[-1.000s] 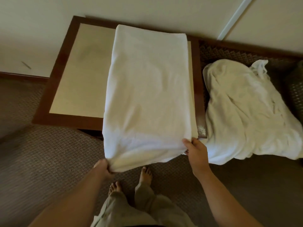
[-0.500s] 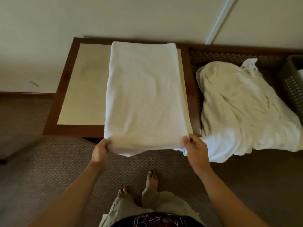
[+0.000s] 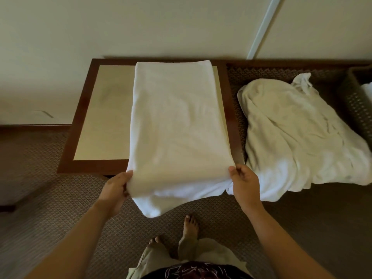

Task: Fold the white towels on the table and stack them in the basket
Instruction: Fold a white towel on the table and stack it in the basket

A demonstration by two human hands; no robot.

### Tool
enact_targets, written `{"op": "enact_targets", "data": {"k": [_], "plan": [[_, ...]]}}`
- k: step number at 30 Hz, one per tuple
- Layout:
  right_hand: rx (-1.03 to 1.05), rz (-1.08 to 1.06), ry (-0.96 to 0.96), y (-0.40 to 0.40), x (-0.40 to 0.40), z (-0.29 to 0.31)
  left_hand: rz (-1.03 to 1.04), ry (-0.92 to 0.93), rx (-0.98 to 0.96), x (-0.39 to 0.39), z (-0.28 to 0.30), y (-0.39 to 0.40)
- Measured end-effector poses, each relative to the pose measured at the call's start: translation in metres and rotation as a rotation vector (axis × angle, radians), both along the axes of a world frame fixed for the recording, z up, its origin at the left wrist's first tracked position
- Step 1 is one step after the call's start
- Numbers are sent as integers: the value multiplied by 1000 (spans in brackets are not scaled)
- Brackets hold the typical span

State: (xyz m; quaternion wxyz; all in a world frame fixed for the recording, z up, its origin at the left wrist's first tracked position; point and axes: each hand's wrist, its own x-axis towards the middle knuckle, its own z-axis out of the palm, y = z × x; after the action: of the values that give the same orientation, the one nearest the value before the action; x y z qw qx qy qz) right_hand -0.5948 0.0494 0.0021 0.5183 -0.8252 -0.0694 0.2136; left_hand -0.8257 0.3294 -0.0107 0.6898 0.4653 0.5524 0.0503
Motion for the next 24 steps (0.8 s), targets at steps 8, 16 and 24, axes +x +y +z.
{"op": "enact_targets", "data": {"k": [8, 16, 24], "plan": [[-137, -49, 178, -1, -2, -26, 106, 102, 104, 4, -6, -15], [-89, -78, -73, -2, -4, -24, 163, 86, 237, 8, -5, -21], [-74, -93, -32, -8, 0, -20, 127, -14, -93, 7, 1, -9]]}}
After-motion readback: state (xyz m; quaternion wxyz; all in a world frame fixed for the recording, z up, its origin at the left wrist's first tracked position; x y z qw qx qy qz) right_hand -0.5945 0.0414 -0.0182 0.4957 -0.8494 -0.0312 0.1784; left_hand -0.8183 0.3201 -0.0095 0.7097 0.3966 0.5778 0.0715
